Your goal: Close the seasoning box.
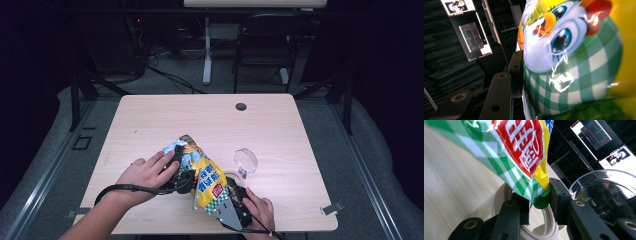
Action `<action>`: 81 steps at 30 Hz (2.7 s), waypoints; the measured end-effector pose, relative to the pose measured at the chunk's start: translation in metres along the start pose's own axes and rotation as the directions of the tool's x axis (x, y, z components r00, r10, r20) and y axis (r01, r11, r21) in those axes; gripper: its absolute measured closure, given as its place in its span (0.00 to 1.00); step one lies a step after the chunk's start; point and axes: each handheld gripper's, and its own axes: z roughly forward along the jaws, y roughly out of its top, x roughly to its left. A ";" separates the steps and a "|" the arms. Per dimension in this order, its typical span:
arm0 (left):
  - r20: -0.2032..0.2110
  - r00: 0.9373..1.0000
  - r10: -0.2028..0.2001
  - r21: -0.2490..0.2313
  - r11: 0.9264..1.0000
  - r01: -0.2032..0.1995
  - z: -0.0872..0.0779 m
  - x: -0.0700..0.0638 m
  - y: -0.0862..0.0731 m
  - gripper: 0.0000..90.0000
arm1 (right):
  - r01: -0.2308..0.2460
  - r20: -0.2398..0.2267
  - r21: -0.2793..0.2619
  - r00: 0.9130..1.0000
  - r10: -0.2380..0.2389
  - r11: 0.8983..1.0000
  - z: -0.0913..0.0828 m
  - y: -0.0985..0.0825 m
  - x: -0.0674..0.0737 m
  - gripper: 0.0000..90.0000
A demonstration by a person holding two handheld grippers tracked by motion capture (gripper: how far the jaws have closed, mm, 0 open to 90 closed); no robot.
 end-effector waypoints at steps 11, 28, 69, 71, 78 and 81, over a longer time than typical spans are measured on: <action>-0.002 0.999 0.040 0.016 0.999 -0.040 -0.001 0.004 0.003 0.72 | -0.013 0.002 -0.003 1.000 0.013 1.000 0.001 -0.001 0.001 0.79; -0.004 0.997 0.083 0.028 0.996 -0.083 -0.003 0.009 0.007 0.72 | -0.028 0.001 0.003 1.000 0.028 1.000 0.001 -0.002 0.001 0.79; -0.097 0.983 0.154 0.051 0.987 -0.149 -0.011 0.010 0.014 0.72 | 0.003 0.032 -0.016 0.999 -0.003 1.000 0.001 -0.002 0.005 0.79; -0.110 0.982 0.154 0.052 0.987 -0.149 -0.012 0.009 0.014 0.72 | 0.005 0.034 -0.016 0.999 -0.004 1.000 0.001 -0.002 0.005 0.79; -0.130 0.977 0.167 0.059 0.985 -0.161 -0.014 0.008 0.015 0.72 | 0.014 0.043 -0.010 0.999 -0.013 1.000 0.000 -0.002 0.005 0.79; -0.146 0.973 0.177 0.061 0.984 -0.170 -0.014 0.007 0.016 0.73 | 0.020 0.043 -0.002 0.999 -0.020 1.000 -0.001 -0.002 0.005 0.79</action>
